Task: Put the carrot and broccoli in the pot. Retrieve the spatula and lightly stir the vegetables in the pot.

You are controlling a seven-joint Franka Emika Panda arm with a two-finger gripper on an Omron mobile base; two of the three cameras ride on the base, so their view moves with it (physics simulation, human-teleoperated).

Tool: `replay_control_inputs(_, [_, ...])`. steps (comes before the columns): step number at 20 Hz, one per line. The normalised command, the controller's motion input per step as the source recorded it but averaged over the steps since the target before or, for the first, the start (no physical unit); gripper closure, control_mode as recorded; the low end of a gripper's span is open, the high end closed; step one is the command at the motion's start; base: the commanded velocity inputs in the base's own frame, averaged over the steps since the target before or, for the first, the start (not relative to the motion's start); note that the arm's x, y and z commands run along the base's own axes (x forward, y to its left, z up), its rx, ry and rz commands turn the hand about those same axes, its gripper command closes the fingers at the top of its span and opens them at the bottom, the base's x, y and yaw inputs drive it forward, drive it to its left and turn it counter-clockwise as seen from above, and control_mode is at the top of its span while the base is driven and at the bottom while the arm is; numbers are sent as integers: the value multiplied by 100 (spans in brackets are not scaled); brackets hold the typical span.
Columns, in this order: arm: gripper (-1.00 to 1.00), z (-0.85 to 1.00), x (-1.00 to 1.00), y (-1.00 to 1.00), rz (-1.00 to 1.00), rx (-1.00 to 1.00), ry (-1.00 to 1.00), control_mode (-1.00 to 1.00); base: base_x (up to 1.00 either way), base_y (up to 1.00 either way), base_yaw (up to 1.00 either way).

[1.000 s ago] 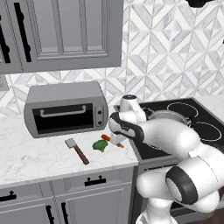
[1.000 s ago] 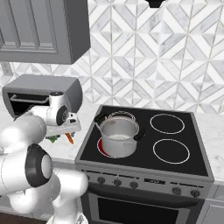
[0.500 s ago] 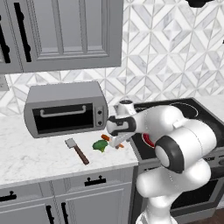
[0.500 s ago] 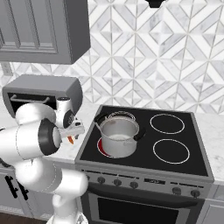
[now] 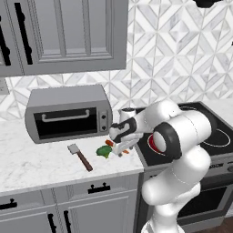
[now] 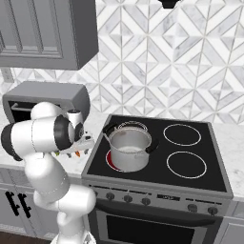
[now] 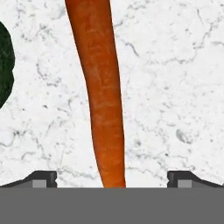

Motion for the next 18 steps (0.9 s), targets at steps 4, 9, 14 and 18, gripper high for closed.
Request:
replay_control_inputs(4, [-100, -26, 21, 0, 1, 0, 0, -100, 0, 0, 0])
replay_control_inputs(9, [-100, -26, 21, 1, 1, 0, 0, -100, 0, 0, 0])
replay_control_inputs(14, [100, -12, 9, 4, 0, 0, 0, -100, 0, 0, 0])
replay_control_inputs(18, [100, 0, 0, 0, 0, 0, 0, -100, 0, 0, 0])
